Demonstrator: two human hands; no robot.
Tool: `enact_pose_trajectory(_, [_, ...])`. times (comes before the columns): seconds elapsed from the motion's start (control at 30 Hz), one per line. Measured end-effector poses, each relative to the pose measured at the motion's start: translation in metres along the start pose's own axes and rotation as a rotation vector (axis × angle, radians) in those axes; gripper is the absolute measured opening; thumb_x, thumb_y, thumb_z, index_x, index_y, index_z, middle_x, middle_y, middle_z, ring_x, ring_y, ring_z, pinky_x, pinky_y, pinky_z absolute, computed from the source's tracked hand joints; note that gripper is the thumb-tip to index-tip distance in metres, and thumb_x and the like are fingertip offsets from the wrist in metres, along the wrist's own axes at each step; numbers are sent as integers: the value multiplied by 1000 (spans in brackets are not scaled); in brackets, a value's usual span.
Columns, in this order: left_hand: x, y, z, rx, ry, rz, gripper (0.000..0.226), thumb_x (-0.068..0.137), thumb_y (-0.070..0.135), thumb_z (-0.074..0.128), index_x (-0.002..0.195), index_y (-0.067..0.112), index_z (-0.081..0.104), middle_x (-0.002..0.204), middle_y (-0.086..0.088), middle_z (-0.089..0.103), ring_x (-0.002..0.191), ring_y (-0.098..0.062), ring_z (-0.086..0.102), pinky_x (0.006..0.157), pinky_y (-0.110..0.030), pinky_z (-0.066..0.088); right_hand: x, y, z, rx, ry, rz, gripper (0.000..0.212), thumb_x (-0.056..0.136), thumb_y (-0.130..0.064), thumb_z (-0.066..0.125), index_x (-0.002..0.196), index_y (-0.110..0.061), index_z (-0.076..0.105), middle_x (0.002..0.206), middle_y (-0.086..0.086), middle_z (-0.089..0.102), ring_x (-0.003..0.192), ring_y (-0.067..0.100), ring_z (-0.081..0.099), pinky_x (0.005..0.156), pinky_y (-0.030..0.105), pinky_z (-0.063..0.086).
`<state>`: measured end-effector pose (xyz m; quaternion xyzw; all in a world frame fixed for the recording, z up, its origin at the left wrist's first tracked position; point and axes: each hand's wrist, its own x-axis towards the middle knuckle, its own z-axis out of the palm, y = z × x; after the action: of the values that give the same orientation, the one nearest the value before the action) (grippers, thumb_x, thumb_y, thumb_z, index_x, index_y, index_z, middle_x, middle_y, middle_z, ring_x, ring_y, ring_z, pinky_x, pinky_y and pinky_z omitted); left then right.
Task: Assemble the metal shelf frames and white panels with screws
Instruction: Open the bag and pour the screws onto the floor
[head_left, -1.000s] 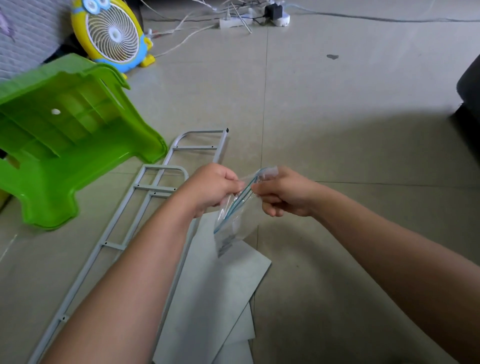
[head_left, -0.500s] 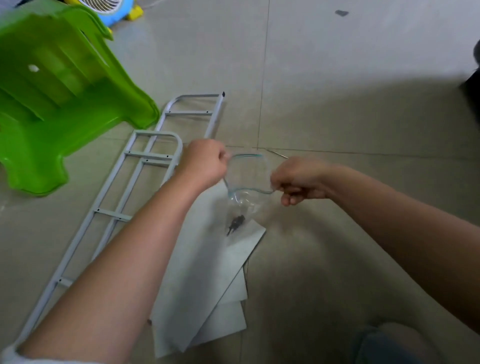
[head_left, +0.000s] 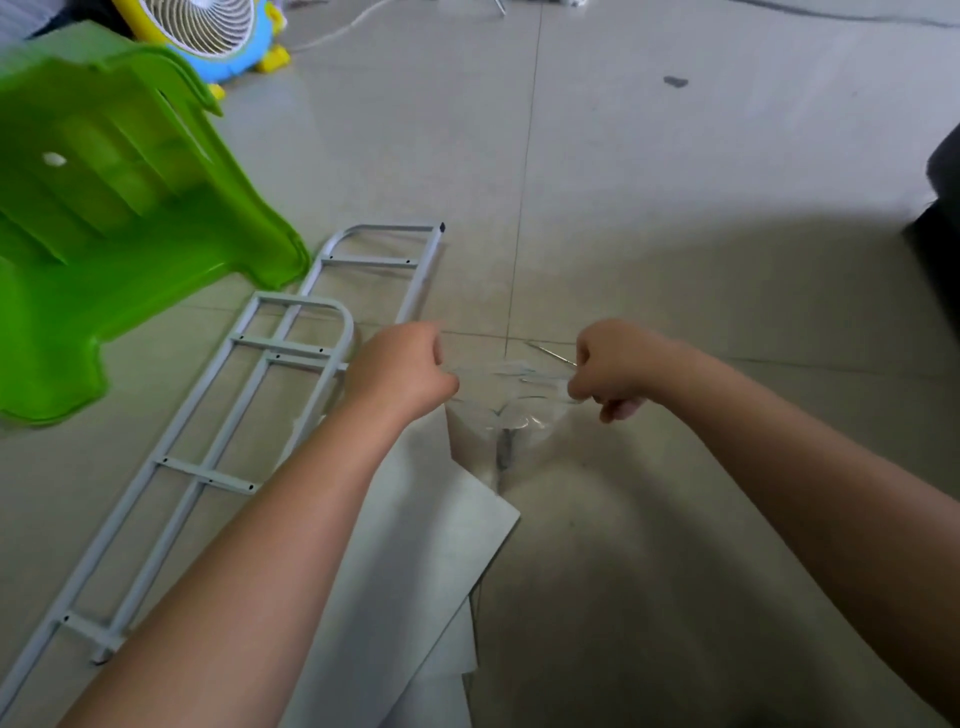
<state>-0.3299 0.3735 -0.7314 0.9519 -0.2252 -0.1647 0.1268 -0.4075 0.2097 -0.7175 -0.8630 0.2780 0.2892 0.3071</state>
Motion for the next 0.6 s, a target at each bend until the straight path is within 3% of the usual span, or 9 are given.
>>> enact_pose_trajectory(0.1, [5,-5,4,-66,-30,78,24,79,11,60,103,16,60,96,-3,58,89,-23,55,72,-28,42,-2,2,-7,-15,1,-23,4,86,-5,48,87,-1,50,78,12,58,64,28,65,56,31,53])
enact_pose_trajectory(0.17, [9,-2,6,-96,-49,175,33,84,4,54,113,17,61,108,-2,57,86,-21,55,80,-31,47,-1,5,-12,24,-13,-38,4,86,-4,46,88,-3,49,83,12,57,60,23,64,50,25,48])
enact_pose_trajectory(0.23, [12,4,7,-228,-114,177,41,87,-3,45,118,18,61,114,0,57,79,-23,62,77,-31,50,0,9,-18,96,-24,-42,7,86,-3,46,81,-7,47,81,10,53,56,18,61,43,20,45])
enact_pose_trajectory(0.3, [16,11,8,-480,-185,90,51,86,-12,35,120,18,60,106,2,58,59,-14,66,58,-23,50,1,14,-23,163,-25,-66,14,87,-1,47,76,-10,45,78,9,53,56,16,60,41,19,45])
enact_pose_trajectory(0.37, [17,20,10,-732,-212,-25,53,85,-17,28,112,13,61,85,-2,61,40,-3,59,44,-15,46,2,20,-28,311,-30,-133,16,88,-1,51,76,-11,47,78,9,55,58,16,60,41,19,46])
enact_pose_trajectory(0.5, [12,24,21,-1106,-247,-253,43,86,-19,26,97,9,57,88,-3,58,35,-7,57,37,-12,46,10,47,-29,769,-57,-300,2,89,-15,54,88,-15,53,89,6,59,70,17,61,54,21,50])
enact_pose_trajectory(0.6, [11,15,31,-1308,-313,-466,36,86,-18,27,88,3,56,81,-10,60,35,-12,59,36,-14,46,31,75,-2,791,12,-256,12,88,-9,56,97,-18,54,103,7,58,81,14,58,70,26,49])
